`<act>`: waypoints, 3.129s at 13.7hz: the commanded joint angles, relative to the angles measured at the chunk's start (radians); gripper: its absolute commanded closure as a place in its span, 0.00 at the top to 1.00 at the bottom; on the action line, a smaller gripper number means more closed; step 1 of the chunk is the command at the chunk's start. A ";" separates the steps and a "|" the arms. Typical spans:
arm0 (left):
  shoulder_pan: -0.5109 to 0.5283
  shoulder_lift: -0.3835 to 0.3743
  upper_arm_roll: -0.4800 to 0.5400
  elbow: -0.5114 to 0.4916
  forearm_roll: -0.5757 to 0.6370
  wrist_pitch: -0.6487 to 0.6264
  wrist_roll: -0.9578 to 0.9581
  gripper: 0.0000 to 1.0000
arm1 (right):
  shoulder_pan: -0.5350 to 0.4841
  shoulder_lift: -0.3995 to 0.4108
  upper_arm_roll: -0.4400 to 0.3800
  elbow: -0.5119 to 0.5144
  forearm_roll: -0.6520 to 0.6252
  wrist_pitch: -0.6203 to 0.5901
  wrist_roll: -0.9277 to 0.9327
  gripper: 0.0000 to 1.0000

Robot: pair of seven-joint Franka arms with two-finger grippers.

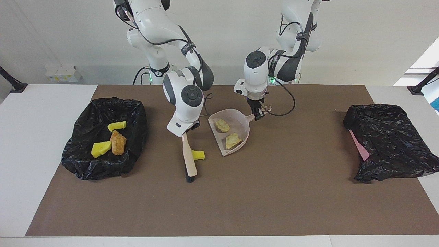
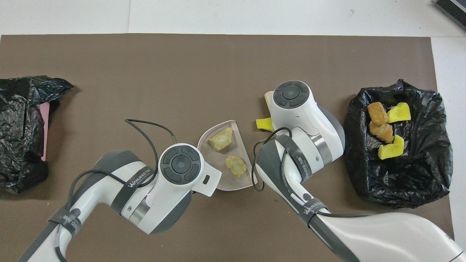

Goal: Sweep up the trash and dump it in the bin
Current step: 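Sweep the last yellow sponge toward the dustpan with the right gripper's brush, then push the yellow sponge into the dustpan with the right gripper's brush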

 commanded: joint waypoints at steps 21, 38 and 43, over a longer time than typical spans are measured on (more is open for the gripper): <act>0.167 0.002 0.009 -0.026 -0.191 0.111 0.454 0.00 | 0.154 -0.302 0.002 -0.190 0.271 -0.132 0.111 0.00; -0.002 -0.055 0.007 -0.043 -0.012 -0.020 0.175 0.00 | 0.143 -0.334 0.002 -0.398 0.316 0.078 0.133 0.00; 0.016 -0.037 0.007 -0.083 -0.017 0.129 0.225 0.00 | 0.214 -0.316 0.002 -0.345 0.376 0.110 0.211 0.00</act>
